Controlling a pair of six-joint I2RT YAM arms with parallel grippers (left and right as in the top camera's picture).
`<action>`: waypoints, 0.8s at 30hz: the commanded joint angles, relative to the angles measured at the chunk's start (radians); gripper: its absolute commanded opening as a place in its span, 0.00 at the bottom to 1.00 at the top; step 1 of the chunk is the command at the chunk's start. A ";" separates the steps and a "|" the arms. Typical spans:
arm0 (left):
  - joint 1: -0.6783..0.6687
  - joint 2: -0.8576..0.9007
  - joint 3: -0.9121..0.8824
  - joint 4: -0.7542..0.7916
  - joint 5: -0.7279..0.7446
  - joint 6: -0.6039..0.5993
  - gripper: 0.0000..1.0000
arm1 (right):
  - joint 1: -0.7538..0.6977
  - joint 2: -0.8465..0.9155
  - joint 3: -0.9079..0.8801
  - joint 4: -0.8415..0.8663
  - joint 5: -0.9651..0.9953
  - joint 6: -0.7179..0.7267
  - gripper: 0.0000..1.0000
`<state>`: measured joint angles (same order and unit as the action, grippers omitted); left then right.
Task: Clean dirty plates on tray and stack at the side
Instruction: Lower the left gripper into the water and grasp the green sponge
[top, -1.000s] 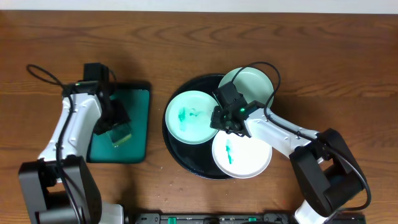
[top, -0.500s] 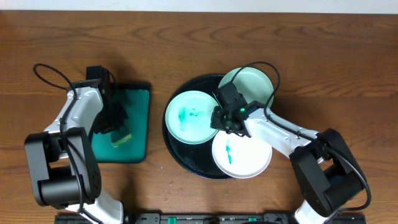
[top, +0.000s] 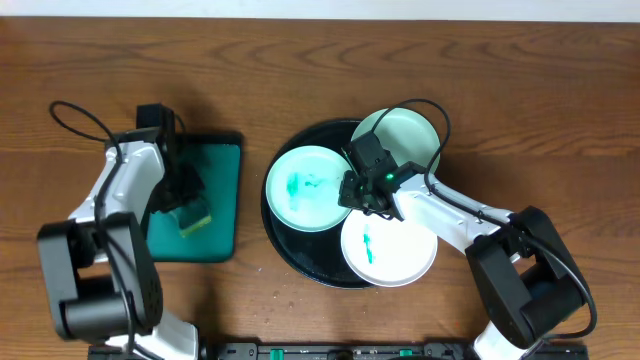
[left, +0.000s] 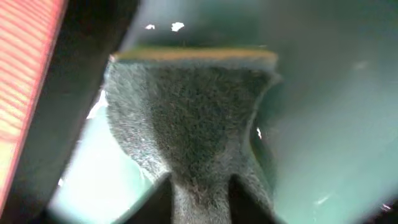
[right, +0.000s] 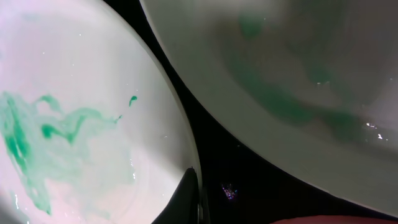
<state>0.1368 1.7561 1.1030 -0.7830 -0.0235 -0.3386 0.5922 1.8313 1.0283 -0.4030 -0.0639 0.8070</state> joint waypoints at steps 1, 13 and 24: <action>0.003 -0.090 -0.009 -0.003 -0.020 -0.010 0.67 | 0.005 0.004 -0.008 -0.019 0.007 -0.019 0.01; 0.005 -0.027 -0.009 0.021 -0.066 0.005 0.52 | 0.005 0.004 -0.008 -0.020 0.006 -0.019 0.01; 0.005 0.053 -0.009 0.053 -0.064 0.008 0.43 | 0.005 0.004 -0.008 -0.020 0.007 -0.019 0.01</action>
<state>0.1371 1.7870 1.1030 -0.7334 -0.0711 -0.3389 0.5922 1.8313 1.0283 -0.4030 -0.0639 0.8066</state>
